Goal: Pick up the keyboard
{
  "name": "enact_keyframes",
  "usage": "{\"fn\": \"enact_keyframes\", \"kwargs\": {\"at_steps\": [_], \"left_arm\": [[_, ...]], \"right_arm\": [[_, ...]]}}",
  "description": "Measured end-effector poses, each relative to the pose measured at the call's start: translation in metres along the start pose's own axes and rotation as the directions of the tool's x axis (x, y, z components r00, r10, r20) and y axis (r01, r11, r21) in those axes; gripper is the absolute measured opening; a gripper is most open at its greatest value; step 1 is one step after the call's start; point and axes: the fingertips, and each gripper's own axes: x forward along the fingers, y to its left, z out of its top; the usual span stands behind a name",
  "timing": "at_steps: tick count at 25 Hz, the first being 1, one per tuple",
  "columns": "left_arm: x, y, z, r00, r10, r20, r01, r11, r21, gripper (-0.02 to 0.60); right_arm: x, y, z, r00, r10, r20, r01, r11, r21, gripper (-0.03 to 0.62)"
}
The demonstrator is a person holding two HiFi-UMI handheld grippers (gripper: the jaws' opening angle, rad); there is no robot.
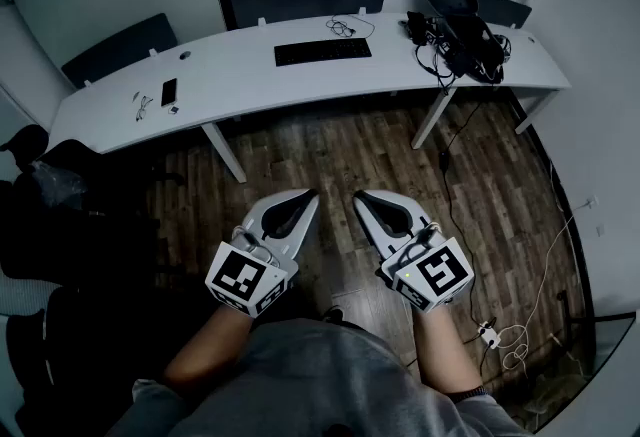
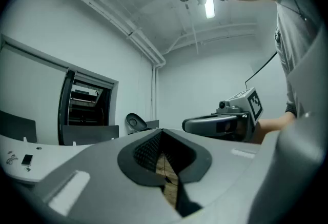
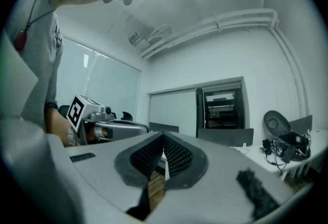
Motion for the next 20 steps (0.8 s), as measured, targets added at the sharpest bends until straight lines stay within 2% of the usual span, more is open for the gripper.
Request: {"fn": "enact_keyframes", "kwargs": {"at_steps": [7, 20], "left_arm": [[0.010, -0.001, -0.003, 1.000, 0.006, -0.016, -0.005, 0.999, 0.034, 0.005], [0.027, 0.027, -0.023, 0.998, 0.036, -0.051, -0.036, 0.999, -0.016, 0.004]], "right_arm": [[-0.001, -0.011, -0.004, 1.000, 0.000, -0.019, 0.000, 1.000, 0.005, 0.015], [0.009, -0.043, -0.026, 0.999, -0.008, -0.050, 0.012, 0.998, 0.068, 0.015]]}}
